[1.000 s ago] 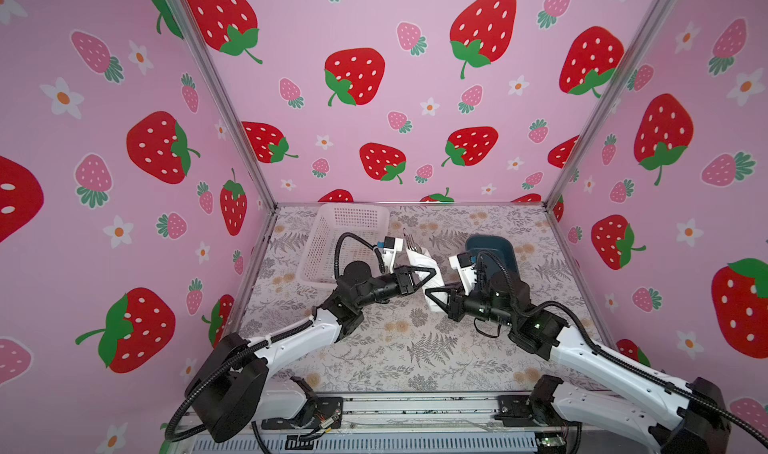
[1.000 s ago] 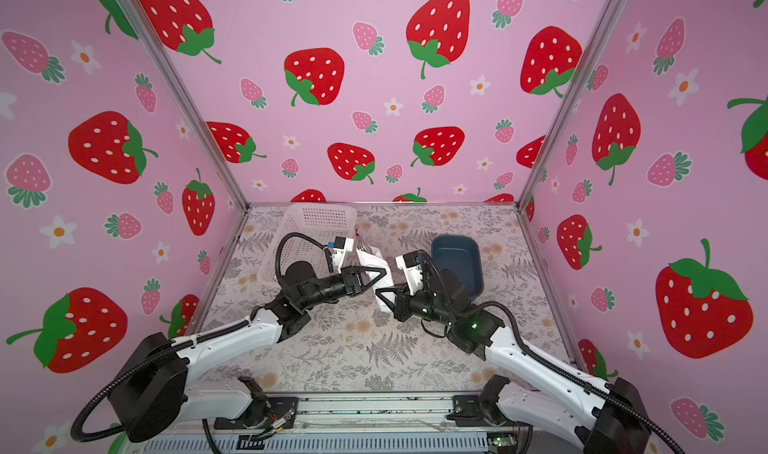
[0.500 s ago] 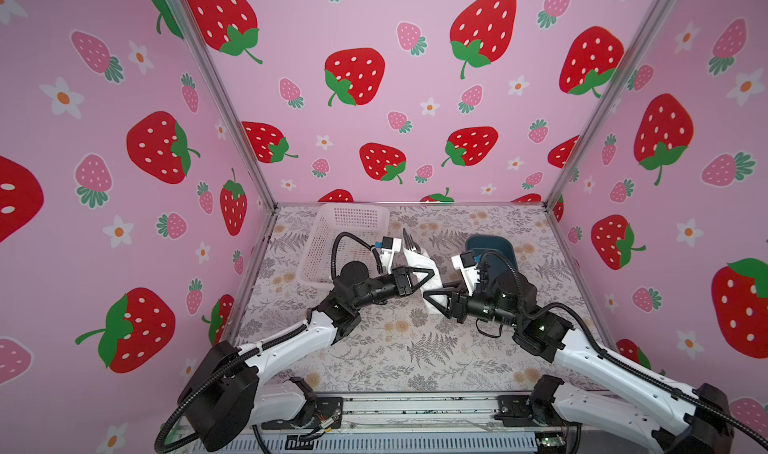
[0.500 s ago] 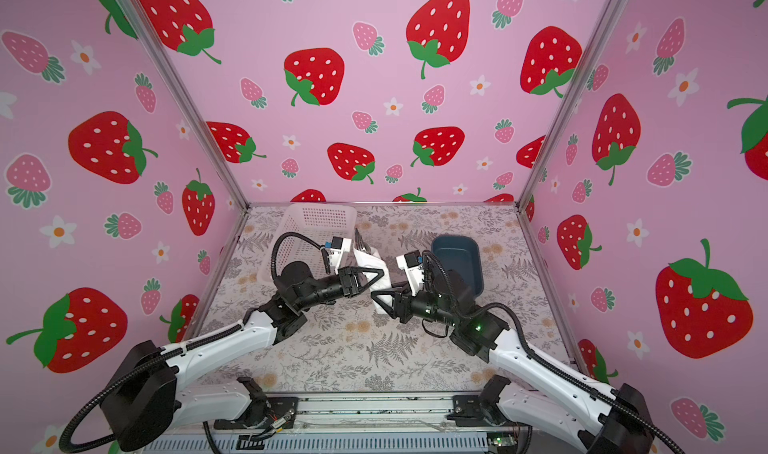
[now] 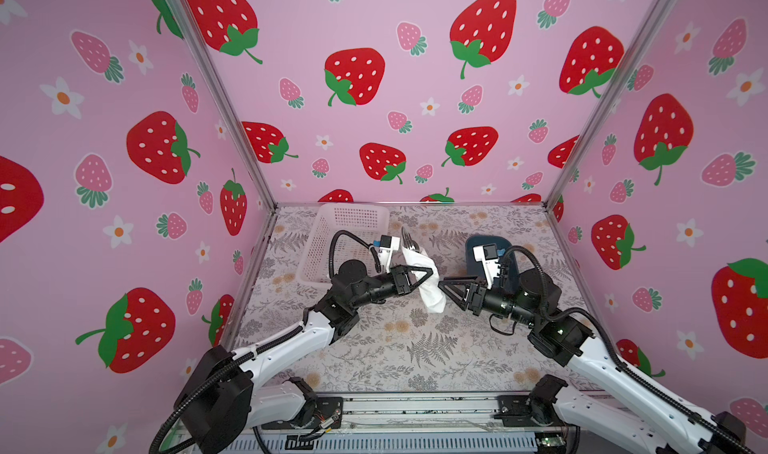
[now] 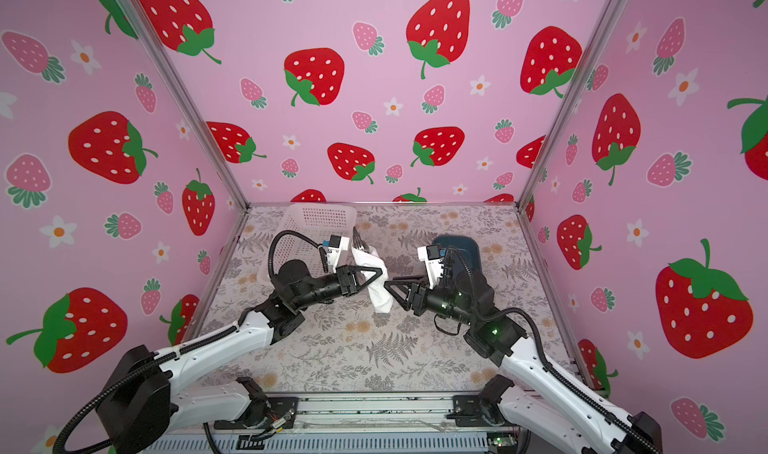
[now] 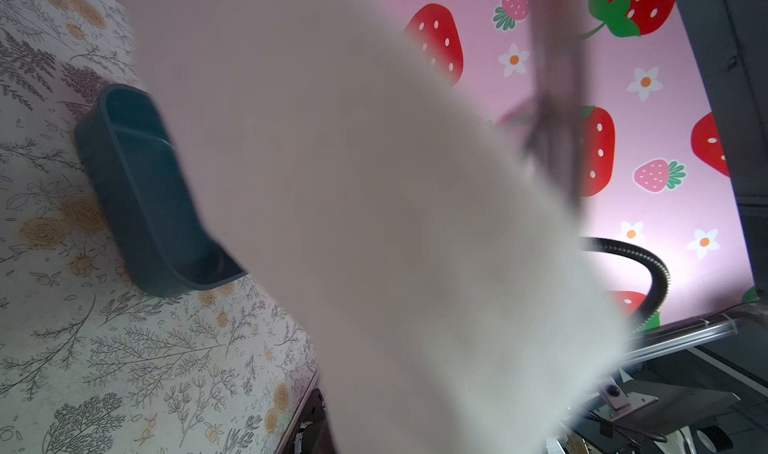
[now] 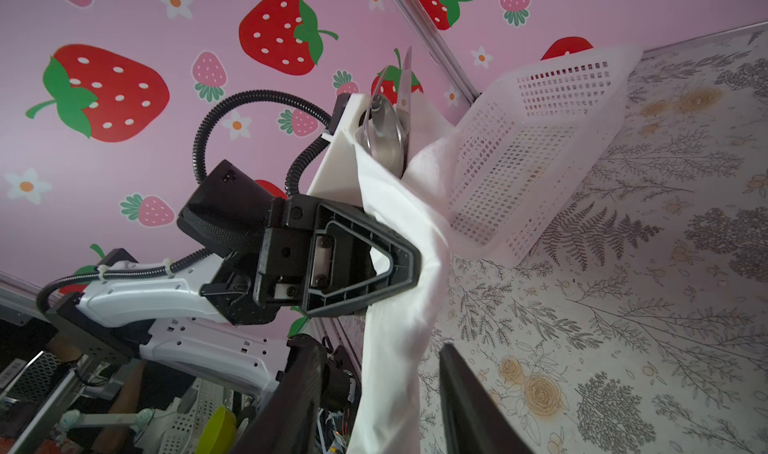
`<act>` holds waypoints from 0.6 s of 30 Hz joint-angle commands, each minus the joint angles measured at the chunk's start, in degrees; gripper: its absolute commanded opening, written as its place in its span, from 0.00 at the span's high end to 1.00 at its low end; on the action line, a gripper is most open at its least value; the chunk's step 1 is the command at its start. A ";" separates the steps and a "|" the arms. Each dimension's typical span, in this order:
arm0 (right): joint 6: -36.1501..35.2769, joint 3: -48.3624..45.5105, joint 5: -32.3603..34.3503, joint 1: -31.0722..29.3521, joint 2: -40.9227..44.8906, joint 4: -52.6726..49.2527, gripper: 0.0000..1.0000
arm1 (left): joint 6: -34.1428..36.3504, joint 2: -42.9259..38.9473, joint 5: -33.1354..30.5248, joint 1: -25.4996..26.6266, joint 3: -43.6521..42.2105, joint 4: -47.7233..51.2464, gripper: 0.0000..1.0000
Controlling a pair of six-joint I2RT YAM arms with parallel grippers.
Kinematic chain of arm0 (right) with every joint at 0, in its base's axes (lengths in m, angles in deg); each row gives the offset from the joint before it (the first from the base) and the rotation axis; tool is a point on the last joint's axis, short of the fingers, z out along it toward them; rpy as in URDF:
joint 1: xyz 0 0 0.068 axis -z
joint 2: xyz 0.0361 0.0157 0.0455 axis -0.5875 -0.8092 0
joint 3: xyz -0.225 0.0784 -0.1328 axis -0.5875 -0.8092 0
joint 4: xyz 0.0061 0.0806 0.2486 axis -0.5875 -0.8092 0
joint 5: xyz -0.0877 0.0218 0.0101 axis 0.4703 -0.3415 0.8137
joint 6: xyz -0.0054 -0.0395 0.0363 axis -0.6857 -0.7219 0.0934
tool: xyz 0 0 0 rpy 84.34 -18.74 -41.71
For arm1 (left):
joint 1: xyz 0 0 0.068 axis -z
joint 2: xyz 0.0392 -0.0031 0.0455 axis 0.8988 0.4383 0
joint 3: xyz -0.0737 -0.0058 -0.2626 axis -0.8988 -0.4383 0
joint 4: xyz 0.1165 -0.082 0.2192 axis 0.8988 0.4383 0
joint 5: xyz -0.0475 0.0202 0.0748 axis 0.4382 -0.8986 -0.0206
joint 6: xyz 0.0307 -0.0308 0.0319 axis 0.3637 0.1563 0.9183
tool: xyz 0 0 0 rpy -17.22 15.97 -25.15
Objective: Place the utensils on the paper napkin and roll it up
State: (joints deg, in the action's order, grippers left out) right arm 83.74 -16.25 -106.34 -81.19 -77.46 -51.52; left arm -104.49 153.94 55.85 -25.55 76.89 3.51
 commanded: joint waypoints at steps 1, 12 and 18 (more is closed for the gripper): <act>1.17 0.44 -2.73 0.15 0.72 -3.95 0.60 | 0.69 -1.90 0.27 -0.41 2.55 -2.33 0.88; 1.76 -2.80 -3.27 0.21 1.93 -6.33 0.76 | 0.49 -2.24 0.76 -0.90 3.08 -2.45 0.88; 3.15 -5.40 -2.98 0.13 3.93 -5.55 0.79 | 0.41 -2.78 0.66 -1.02 3.15 -2.48 0.88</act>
State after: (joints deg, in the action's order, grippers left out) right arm 85.86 -20.38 -109.13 -81.08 -74.83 -56.92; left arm -104.22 153.00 55.89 -26.18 76.89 3.80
